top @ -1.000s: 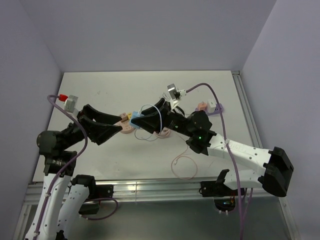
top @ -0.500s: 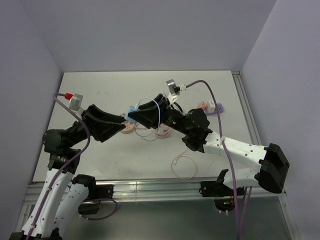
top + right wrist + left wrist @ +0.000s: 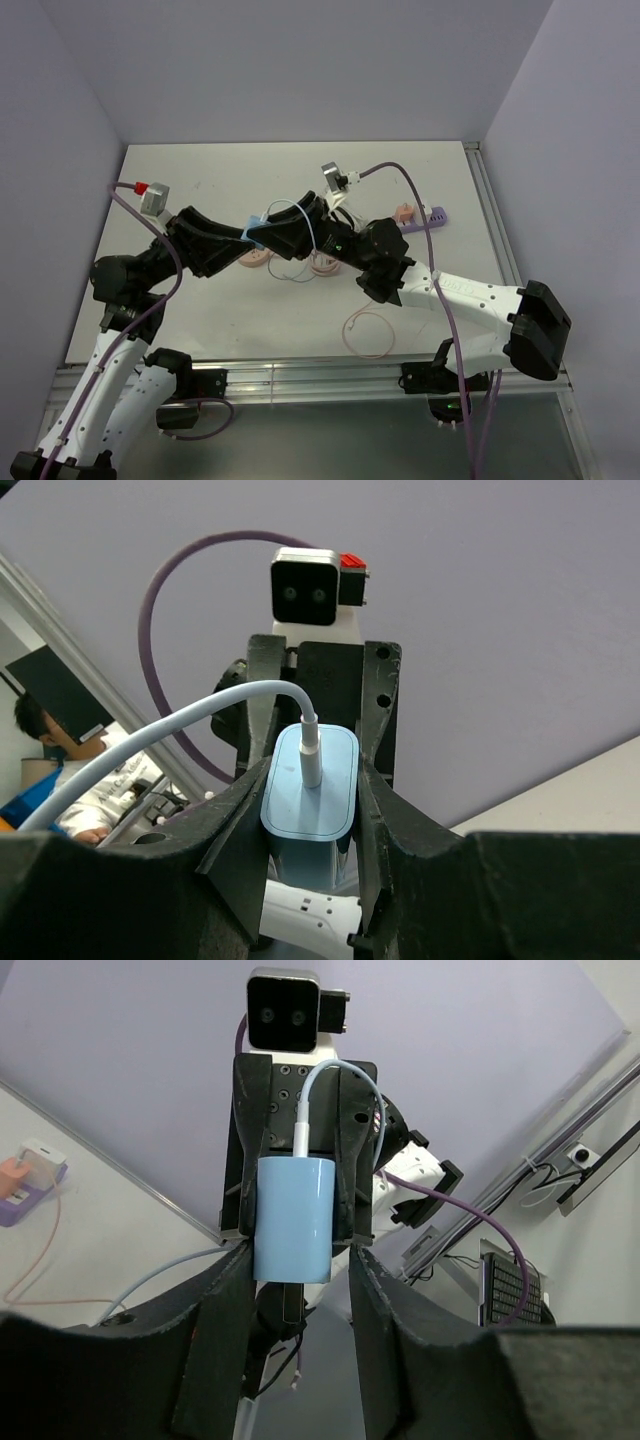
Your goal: Insert the plug
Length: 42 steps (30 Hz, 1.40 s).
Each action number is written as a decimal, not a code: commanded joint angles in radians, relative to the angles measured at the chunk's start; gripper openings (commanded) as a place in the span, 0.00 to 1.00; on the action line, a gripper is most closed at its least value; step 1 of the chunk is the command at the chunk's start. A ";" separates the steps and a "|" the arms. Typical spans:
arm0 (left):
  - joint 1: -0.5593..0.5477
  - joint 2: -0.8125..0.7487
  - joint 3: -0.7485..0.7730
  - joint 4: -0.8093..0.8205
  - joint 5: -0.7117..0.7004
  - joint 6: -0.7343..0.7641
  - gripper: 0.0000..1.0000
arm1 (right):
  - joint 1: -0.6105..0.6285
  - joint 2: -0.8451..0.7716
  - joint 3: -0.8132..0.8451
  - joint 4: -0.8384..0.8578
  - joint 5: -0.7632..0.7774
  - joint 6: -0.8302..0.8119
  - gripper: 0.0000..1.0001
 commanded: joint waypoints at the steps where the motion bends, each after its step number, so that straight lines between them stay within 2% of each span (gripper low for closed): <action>1: -0.014 0.009 0.000 0.063 -0.020 -0.011 0.46 | 0.013 0.000 0.060 0.052 0.011 -0.003 0.00; 5: -0.018 0.009 0.005 0.059 -0.014 -0.008 0.30 | 0.018 -0.009 0.043 0.055 0.029 -0.010 0.00; 7: -0.020 0.003 0.008 0.043 -0.017 0.008 0.25 | 0.018 -0.014 0.043 0.043 0.031 -0.013 0.00; 9: -0.022 0.003 0.012 0.017 -0.023 0.020 0.00 | 0.018 -0.012 0.056 0.018 0.020 -0.020 0.00; 10: -0.022 0.005 0.019 0.007 -0.026 0.026 0.00 | 0.019 -0.012 0.063 -0.002 0.011 -0.023 0.02; 11: -0.022 0.003 0.022 -0.003 -0.021 0.034 0.00 | 0.018 -0.012 0.086 -0.031 0.002 -0.036 0.10; 12: -0.022 0.003 0.029 -0.053 -0.018 0.063 0.00 | 0.016 -0.017 0.099 -0.128 -0.001 -0.053 0.20; 13: -0.022 -0.001 0.051 -0.088 -0.018 0.087 0.00 | 0.018 -0.033 0.112 -0.188 0.002 -0.073 0.44; 14: -0.022 -0.006 0.063 -0.125 -0.021 0.115 0.00 | 0.015 -0.041 0.140 -0.253 0.008 -0.125 0.52; 15: -0.022 -0.012 0.074 -0.207 -0.023 0.171 0.00 | 0.013 -0.052 0.154 -0.390 0.029 -0.148 0.65; 18: -0.022 -0.029 0.127 -0.340 -0.046 0.297 0.00 | -0.005 -0.098 0.171 -0.602 0.038 -0.242 0.81; 19: -0.022 -0.034 0.152 -0.412 -0.052 0.325 0.00 | -0.013 -0.110 0.171 -0.649 0.048 -0.262 0.82; 23: -0.022 -0.047 0.201 -0.529 -0.093 0.452 0.00 | -0.060 -0.207 0.094 -0.767 0.028 -0.374 0.91; 25: -0.022 -0.051 0.241 -0.611 -0.121 0.491 0.00 | -0.103 -0.239 0.080 -0.827 0.008 -0.438 0.92; 28: -0.022 -0.049 0.311 -0.690 -0.129 0.574 0.00 | -0.145 -0.288 0.039 -0.943 0.067 -0.515 0.92; 32: -0.022 -0.047 0.397 -0.863 -0.165 0.684 0.00 | -0.183 -0.328 0.069 -1.106 0.396 -0.559 0.90; 33: -0.022 -0.047 0.408 -0.884 -0.164 0.696 0.00 | -0.183 -0.334 0.085 -1.149 0.429 -0.573 0.88; 38: -0.022 -0.035 0.440 -0.943 -0.026 0.746 0.00 | -0.182 -0.366 0.249 -1.203 0.402 -0.685 0.88; 41: -0.022 -0.038 0.430 -0.937 0.066 0.736 0.00 | -0.185 -0.350 0.347 -1.212 0.341 -0.711 0.88; 42: -0.022 -0.040 0.422 -0.935 0.083 0.732 0.01 | -0.186 -0.331 0.373 -1.223 0.272 -0.710 0.88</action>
